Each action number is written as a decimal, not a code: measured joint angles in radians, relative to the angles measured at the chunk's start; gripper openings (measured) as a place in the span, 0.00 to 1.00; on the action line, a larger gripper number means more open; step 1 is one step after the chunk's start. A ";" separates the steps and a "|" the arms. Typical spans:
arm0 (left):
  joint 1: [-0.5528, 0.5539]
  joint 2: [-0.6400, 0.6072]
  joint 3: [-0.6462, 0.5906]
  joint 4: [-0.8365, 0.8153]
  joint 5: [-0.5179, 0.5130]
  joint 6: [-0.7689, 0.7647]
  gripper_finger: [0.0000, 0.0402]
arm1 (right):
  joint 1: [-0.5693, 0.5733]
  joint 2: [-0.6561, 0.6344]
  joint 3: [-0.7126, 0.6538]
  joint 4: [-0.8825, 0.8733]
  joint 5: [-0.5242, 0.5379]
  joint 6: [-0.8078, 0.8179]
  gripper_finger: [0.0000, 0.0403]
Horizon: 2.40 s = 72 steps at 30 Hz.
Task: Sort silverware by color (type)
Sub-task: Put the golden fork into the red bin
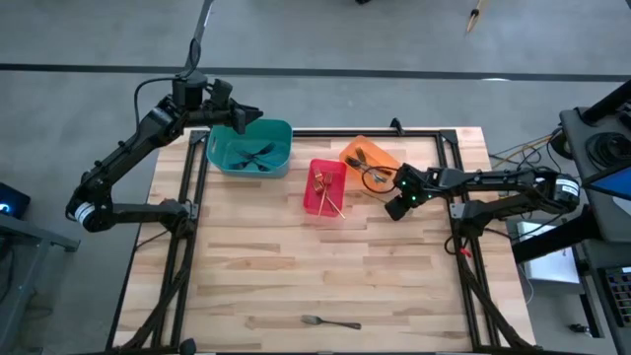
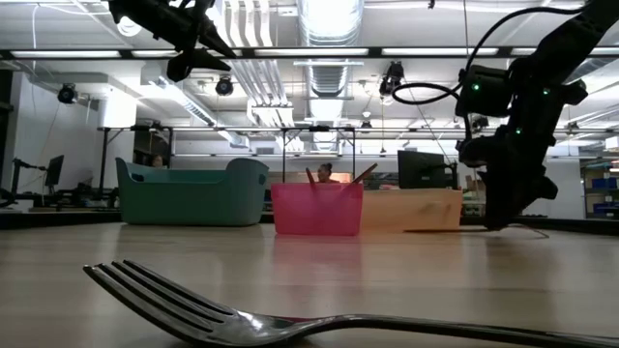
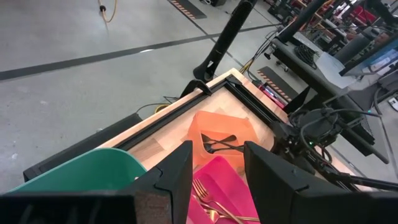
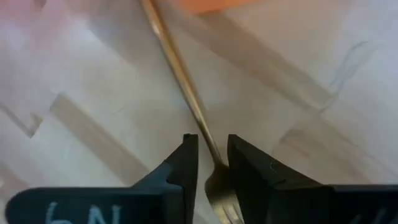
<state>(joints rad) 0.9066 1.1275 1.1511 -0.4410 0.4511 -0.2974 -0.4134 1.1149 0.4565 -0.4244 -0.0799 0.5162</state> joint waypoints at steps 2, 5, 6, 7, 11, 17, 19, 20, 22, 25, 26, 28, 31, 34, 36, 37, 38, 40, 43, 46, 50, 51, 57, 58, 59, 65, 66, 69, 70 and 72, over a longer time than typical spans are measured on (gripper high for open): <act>0.000 0.000 0.000 0.000 0.000 0.000 0.31 | 0.011 0.000 -0.003 0.003 -0.021 0.009 0.23; 0.000 0.000 0.000 0.000 0.000 0.000 0.31 | 0.035 0.000 -0.006 0.019 -0.071 0.029 0.27; 0.000 0.000 0.000 0.000 0.000 0.000 0.31 | 0.044 0.000 -0.006 0.022 -0.079 0.042 0.28; 0.000 0.000 0.000 0.000 0.000 0.000 0.31 | 0.055 0.000 -0.006 0.022 -0.081 0.053 0.29; 0.000 0.000 0.000 0.000 0.000 0.000 0.31 | 0.096 0.000 -0.006 0.032 -0.080 0.071 0.32; 0.000 0.000 0.000 0.000 0.000 -0.003 0.31 | 0.101 0.000 0.015 0.034 -0.074 0.145 0.34; 0.000 0.000 0.000 0.000 0.000 -0.010 0.31 | 0.102 0.000 0.031 0.038 -0.075 0.175 0.34; 0.000 0.000 0.000 0.000 0.000 -0.012 0.31 | 0.102 0.000 0.039 0.037 -0.075 0.186 0.34; 0.000 0.000 0.000 0.000 0.001 -0.020 0.31 | 0.102 0.000 0.056 0.034 -0.076 0.199 0.34; 0.000 0.000 0.000 0.000 0.002 -0.026 0.31 | 0.102 0.000 0.073 0.024 -0.057 0.198 0.34; 0.000 0.000 0.000 0.000 0.002 -0.026 0.31 | 0.104 0.001 0.075 0.008 -0.039 0.197 0.33; 0.000 0.000 0.000 0.000 0.002 -0.027 0.31 | 0.104 0.001 0.075 -0.021 -0.009 0.184 0.33; 0.000 0.000 0.000 0.000 0.003 -0.030 0.31 | 0.105 0.001 0.072 -0.036 0.005 0.167 0.32; 0.000 0.000 0.000 0.000 0.003 -0.030 0.31 | 0.123 0.001 0.058 -0.039 0.012 0.145 0.32; 0.000 0.000 0.000 0.000 0.003 -0.030 0.31 | 0.140 0.001 0.045 -0.040 0.027 0.137 0.32; 0.000 0.000 0.000 0.000 0.003 -0.030 0.31 | 0.150 0.001 0.038 -0.039 0.031 0.137 0.32; 0.000 0.000 0.000 0.000 0.003 -0.030 0.31 | 0.160 0.001 0.030 -0.036 0.034 0.137 0.32; 0.000 0.000 0.000 0.000 0.003 -0.030 0.31 | 0.181 0.001 0.017 -0.035 0.034 0.138 0.32; 0.000 0.000 0.000 0.000 0.002 -0.030 0.31 | 0.210 0.001 0.001 -0.033 0.060 0.156 0.32; 0.000 0.000 0.000 0.000 0.002 -0.030 0.31 | 0.225 0.001 -0.018 -0.024 0.105 0.181 0.32; 0.000 0.000 0.000 0.000 -0.002 -0.030 0.31 | 0.225 -0.001 -0.042 0.004 0.114 0.184 0.29; 0.000 0.000 0.000 0.004 -0.008 -0.031 0.31 | 0.225 -0.001 -0.046 0.010 0.114 0.184 0.28; 0.000 -0.001 0.000 0.038 -0.024 -0.031 0.31 | 0.224 0.000 -0.049 0.027 0.124 0.179 0.21; 0.000 -0.001 0.000 0.048 -0.024 -0.031 0.31 | 0.224 0.000 -0.052 0.032 0.125 0.177 0.20; 0.000 -0.001 0.000 0.057 -0.025 -0.031 0.31 | 0.224 0.000 -0.056 0.039 0.125 0.175 0.18; 0.000 -0.001 0.000 0.075 -0.025 -0.031 0.31 | 0.223 0.000 -0.059 0.069 0.126 0.189 0.06; 0.000 -0.001 0.000 0.075 -0.025 -0.030 0.31 | 0.223 0.000 -0.057 0.069 0.124 0.189 0.04; 0.000 -0.001 0.000 0.077 -0.025 -0.027 0.31 | 0.223 0.000 -0.051 0.070 0.113 0.191 0.03; 0.000 -0.001 0.000 0.082 -0.026 -0.027 0.31 | 0.223 0.000 -0.047 0.068 0.108 0.191 0.03; 0.000 -0.001 0.000 0.092 -0.026 -0.027 0.31 | 0.224 0.000 -0.033 0.065 0.074 0.190 0.03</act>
<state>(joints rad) 0.9062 1.1263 1.1515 -0.3487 0.4255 -0.3244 -0.1899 1.1149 0.4238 -0.3596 -0.0061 0.7064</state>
